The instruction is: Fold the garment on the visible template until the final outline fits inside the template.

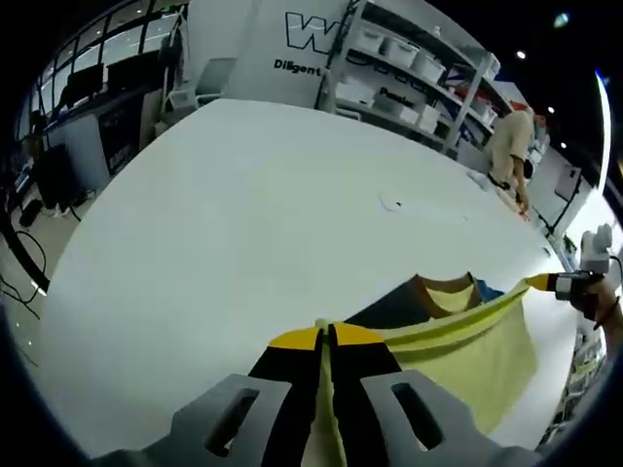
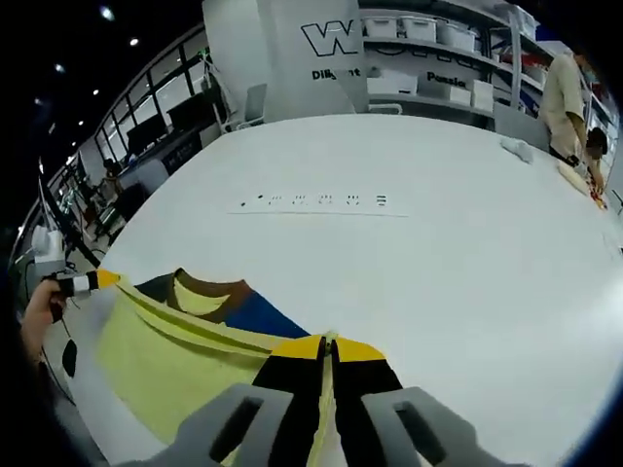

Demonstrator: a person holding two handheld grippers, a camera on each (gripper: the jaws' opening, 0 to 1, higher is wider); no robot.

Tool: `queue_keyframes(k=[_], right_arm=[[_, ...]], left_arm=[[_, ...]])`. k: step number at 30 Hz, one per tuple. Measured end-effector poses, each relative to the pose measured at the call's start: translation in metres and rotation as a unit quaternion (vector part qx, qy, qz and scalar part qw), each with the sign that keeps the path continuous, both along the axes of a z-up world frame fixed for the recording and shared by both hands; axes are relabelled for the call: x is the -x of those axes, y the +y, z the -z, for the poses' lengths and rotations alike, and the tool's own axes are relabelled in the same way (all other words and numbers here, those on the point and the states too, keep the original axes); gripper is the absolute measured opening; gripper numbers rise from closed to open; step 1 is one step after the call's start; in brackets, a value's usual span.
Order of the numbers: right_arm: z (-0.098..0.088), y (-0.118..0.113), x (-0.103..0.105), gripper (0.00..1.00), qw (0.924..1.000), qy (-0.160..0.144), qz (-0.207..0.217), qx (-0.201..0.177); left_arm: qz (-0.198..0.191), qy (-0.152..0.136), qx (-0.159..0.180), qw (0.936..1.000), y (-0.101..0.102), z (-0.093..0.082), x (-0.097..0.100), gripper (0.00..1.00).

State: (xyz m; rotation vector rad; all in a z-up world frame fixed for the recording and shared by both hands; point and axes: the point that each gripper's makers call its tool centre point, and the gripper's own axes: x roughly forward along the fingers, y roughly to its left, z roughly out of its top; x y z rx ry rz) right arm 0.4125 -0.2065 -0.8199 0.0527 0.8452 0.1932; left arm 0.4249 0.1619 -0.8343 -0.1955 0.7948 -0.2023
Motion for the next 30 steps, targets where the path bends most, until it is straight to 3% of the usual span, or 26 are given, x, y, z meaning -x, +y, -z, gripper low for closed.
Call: queue_keyframes(k=[3,5,10,11,12,14,17,19,21,23,26,27,30], right_arm=[[0.007,-0.003,-0.002,0.0,1.0,0.001,0.001,0.003],[0.013,-0.004,-0.006,0.0,0.9997,-0.001,0.018,-0.016],[0.02,-0.003,-0.007,0.0,0.9997,-0.004,0.007,-0.022],[0.02,-0.004,-0.008,0.0,0.9998,-0.013,-0.002,-0.018],[0.018,-0.004,-0.008,0.0,0.9995,-0.023,-0.004,-0.019],[0.009,-0.002,-0.011,0.0,0.9977,-0.058,-0.029,-0.021],[0.001,-0.008,-0.008,0.07,0.9928,-0.09,-0.075,0.024],[-0.003,-0.008,-0.006,0.17,0.9895,-0.101,-0.096,0.04],[-0.003,-0.007,-0.003,0.22,0.9884,-0.101,-0.104,0.043],[-0.002,-0.007,0.001,0.26,0.988,-0.098,-0.111,0.043],[0.006,-0.005,0.003,0.33,0.991,-0.083,-0.101,0.029],[0.008,-0.004,0.003,0.34,0.9922,-0.083,-0.092,0.017],[0.012,-0.001,0.006,0.37,0.994,-0.074,-0.08,0.002]], left_arm=[[0.014,-0.012,-0.013,0.9997,-0.002,0.002,-0.005,0.09],[0.02,-0.008,-0.019,0.9996,-0.003,0.007,-0.006,0.09],[0.034,-0.018,-0.026,0.9989,-0.001,0.01,-0.011,0.09],[0.039,-0.042,-0.028,0.998,-0.002,0.006,-0.017,0.09],[0.069,-0.067,-0.047,0.9943,-0.003,0.001,-0.019,0.11],[0.092,-0.078,-0.062,0.9908,-0.005,-0.002,-0.018,0.19],[0.146,-0.101,-0.086,0.9803,-0.008,-0.008,-0.017,0.35],[0.173,-0.115,-0.099,0.9733,-0.009,-0.011,-0.016,0.48],[0.179,-0.111,-0.104,0.972,-0.008,-0.01,-0.015,0.56],[0.18,-0.108,-0.102,0.9723,-0.007,-0.008,-0.013,0.6],[0.159,-0.09,-0.089,0.9792,-0.002,0.001,-0.013,0.62],[0.123,-0.076,-0.077,0.9864,0.004,0.005,-0.013,0.6],[0.1,-0.073,-0.037,0.9916,0.003,0.005,-0.01,0.59]])
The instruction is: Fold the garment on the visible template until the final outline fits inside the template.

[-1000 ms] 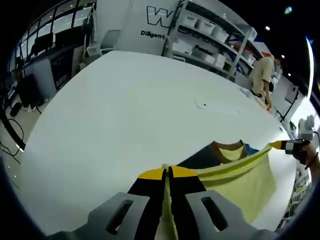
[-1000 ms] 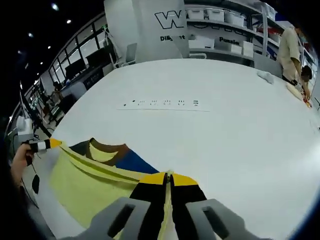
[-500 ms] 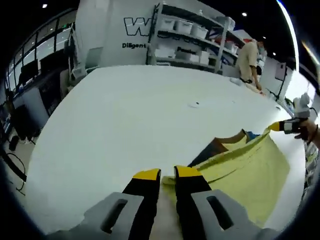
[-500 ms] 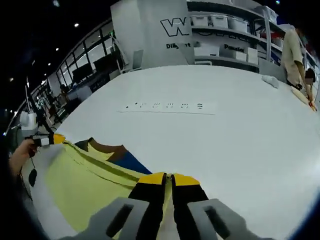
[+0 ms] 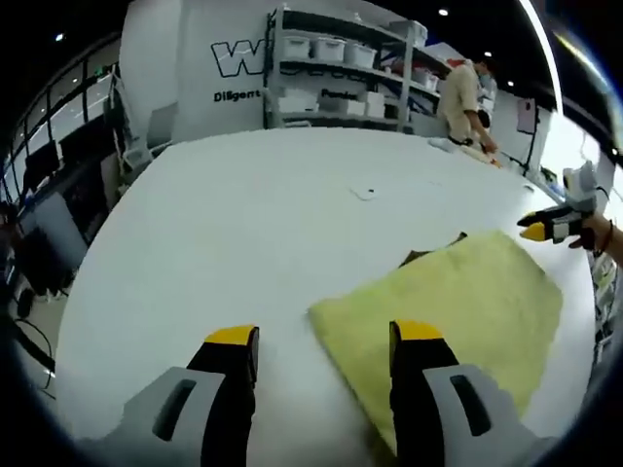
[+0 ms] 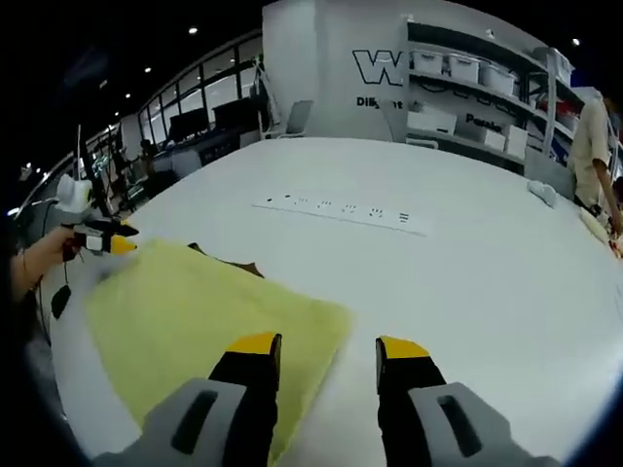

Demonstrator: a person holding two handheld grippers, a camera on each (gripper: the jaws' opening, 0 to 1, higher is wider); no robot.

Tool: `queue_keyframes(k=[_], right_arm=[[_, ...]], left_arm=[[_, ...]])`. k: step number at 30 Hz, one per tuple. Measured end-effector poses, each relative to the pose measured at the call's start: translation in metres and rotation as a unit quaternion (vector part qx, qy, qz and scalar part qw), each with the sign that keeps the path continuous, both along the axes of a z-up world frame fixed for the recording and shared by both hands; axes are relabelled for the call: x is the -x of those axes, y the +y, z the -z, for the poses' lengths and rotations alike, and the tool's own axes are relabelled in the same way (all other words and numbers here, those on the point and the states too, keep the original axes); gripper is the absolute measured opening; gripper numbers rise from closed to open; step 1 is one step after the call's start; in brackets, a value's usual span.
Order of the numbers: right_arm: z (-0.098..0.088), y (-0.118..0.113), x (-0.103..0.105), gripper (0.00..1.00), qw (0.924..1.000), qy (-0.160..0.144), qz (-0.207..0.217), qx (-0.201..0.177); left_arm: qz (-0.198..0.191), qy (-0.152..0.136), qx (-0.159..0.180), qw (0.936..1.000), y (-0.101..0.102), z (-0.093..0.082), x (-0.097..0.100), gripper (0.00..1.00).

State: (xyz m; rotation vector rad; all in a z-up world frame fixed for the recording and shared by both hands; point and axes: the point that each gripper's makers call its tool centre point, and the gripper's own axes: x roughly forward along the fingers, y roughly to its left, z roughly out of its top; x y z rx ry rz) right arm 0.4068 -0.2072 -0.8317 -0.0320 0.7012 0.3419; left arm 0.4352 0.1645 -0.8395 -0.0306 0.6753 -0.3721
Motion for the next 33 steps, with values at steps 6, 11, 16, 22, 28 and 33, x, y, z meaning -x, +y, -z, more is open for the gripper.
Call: queue_keyframes(k=[6,11,16,22,28,33], right_arm=[[-0.004,0.01,0.009,0.46,0.9987,0.004,0.011,-0.05],[-0.006,0.014,0.016,0.51,0.9986,0.004,0.005,-0.053],[-0.012,0.021,0.046,0.54,0.9977,0.009,-0.013,-0.066],[-0.014,0.025,0.077,0.55,0.9973,0.014,-0.037,-0.062],[-0.014,0.028,0.101,0.55,0.9963,0.02,-0.05,-0.067],[-0.009,0.03,0.121,0.55,0.9957,0.028,-0.069,-0.056]], left_arm=[[0.014,0.005,0.002,0.9999,-0.006,-0.001,0.019,0.61],[0.019,0.004,0.019,0.9996,-0.01,-0.006,0.024,0.68],[0.04,-0.001,0.029,0.9988,-0.018,-0.023,0.056,0.68],[0.058,0.006,0.032,0.9978,-0.019,-0.021,0.086,0.67],[0.074,0.012,0.039,0.9965,-0.02,-0.014,0.115,0.63],[0.057,-0.001,0.049,0.9972,-0.011,-0.016,0.126,0.58]])
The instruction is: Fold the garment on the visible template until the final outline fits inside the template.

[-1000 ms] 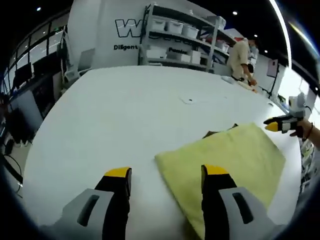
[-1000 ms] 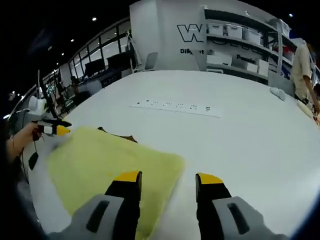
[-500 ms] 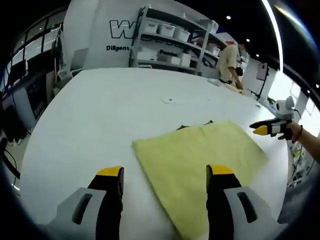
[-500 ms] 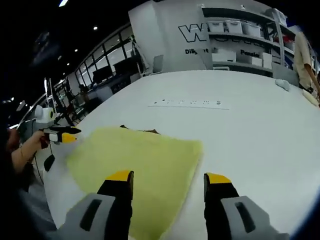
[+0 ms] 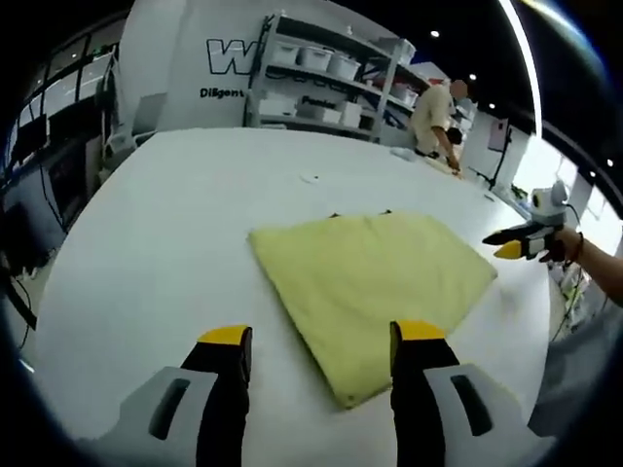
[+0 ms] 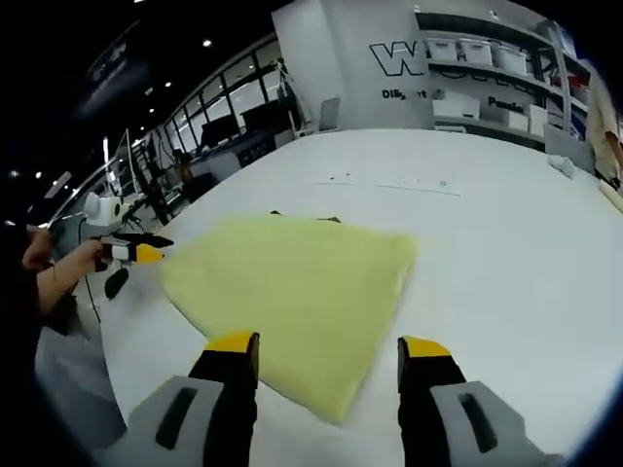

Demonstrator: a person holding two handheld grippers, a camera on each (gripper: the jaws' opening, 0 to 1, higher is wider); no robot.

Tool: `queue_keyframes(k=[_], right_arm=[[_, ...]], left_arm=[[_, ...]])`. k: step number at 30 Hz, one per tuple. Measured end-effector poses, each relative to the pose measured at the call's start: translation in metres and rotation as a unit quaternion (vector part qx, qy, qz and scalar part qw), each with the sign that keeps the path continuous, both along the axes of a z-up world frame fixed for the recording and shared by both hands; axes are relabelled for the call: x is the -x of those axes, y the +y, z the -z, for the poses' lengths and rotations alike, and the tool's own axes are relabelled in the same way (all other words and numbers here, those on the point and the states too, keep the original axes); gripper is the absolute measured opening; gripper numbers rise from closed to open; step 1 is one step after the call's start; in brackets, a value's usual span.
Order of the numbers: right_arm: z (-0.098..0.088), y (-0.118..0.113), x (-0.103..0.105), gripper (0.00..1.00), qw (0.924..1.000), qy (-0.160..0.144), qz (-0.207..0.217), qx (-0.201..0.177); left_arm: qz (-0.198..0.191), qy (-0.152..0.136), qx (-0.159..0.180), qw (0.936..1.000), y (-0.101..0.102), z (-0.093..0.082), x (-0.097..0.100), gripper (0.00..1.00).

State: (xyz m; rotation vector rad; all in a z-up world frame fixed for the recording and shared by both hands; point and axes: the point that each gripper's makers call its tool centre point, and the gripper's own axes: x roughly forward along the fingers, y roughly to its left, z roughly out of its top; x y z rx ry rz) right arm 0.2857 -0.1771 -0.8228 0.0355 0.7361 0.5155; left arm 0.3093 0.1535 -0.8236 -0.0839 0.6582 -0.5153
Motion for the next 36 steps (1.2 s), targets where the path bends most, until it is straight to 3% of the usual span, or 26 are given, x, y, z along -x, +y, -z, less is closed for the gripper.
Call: queue_keyframes(k=[10,18,23,29,36], right_arm=[[0.013,-0.005,0.023,0.45,0.9999,0.005,-0.009,0.008],[0.028,-0.005,0.036,0.31,0.9996,0.011,-0.02,0.018],[0.035,-0.009,0.033,0.21,0.9991,0.007,-0.027,0.031],[0.037,-0.013,0.031,0.12,0.9988,-0.002,-0.026,0.042],[0.039,-0.015,0.029,0.03,0.9988,-0.004,-0.022,0.043]], left_arm=[[0.011,0.009,-0.011,0.9998,0.007,0.019,0.024,0.53],[0.029,0.015,0.002,0.9995,-0.005,0.027,0.037,0.46],[0.03,0.014,0.002,0.9994,-0.006,0.026,0.036,0.33],[0.052,0.006,-0.023,0.9984,-0.005,0.03,0.04,0.15],[0.073,-0.011,-0.043,0.9964,-0.006,0.031,0.039,0.05]])
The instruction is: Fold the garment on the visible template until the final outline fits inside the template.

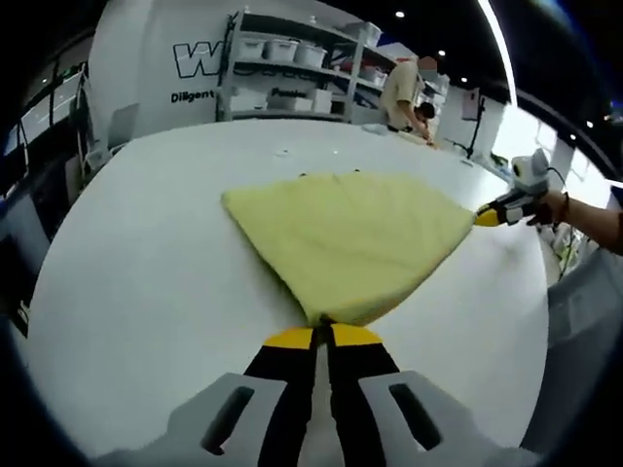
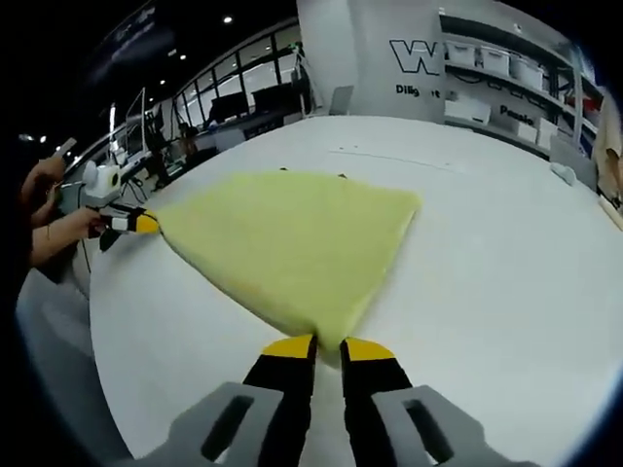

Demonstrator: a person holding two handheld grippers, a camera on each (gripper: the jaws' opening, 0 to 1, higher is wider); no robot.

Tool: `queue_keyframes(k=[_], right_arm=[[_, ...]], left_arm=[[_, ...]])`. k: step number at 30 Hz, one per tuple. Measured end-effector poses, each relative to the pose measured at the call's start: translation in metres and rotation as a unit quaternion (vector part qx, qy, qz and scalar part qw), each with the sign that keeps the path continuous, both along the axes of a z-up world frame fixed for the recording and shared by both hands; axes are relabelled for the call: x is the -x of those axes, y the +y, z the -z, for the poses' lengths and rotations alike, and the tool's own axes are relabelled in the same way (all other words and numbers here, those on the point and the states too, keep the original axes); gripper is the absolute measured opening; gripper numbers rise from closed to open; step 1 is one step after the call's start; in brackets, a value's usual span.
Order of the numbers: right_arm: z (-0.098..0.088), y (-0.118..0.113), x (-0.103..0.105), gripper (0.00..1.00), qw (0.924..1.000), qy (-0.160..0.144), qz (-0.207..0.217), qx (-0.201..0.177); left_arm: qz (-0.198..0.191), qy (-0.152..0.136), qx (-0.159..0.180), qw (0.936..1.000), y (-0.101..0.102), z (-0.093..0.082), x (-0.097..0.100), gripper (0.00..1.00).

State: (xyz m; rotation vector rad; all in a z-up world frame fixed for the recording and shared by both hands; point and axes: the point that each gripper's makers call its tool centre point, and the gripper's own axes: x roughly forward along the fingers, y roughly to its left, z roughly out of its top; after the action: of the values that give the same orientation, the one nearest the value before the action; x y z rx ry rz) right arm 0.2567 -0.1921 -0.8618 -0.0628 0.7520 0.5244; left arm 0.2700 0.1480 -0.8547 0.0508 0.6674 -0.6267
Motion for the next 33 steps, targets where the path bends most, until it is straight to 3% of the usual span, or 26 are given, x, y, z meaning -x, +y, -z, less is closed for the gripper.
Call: queue_keyframes(k=[4,7,10,14,23,33], right_arm=[[-0.002,-0.001,0.001,0.0,0.9999,-0.004,-0.009,0.004],[-0.004,-0.002,0.002,0.0,0.9999,-0.004,-0.013,0.006],[-0.004,-0.003,0.003,0.0,0.9999,-0.001,-0.015,0.009],[-0.006,-0.003,0.003,0.0,0.9997,-0.001,-0.016,0.016],[-0.005,-0.001,0.016,0.0,0.9996,0.017,-0.022,0.009],[-0.005,0.001,0.033,0.0,0.999,0.029,-0.032,0.01]], left_arm=[[0.012,-0.007,-0.002,0.9999,0.001,-0.003,0.001,0.04],[0.06,-0.028,-0.048,0.9966,0.005,-0.007,0.004,0.04],[0.114,-0.052,-0.094,0.9877,0.006,-0.012,0.008,0.04],[0.152,-0.056,-0.118,0.9798,0.004,-0.013,0.013,0.04],[0.162,-0.051,-0.136,0.976,0.01,-0.006,0.02,0.04],[0.142,-0.045,-0.11,0.9828,0.013,-0.008,0.036,0.04]])
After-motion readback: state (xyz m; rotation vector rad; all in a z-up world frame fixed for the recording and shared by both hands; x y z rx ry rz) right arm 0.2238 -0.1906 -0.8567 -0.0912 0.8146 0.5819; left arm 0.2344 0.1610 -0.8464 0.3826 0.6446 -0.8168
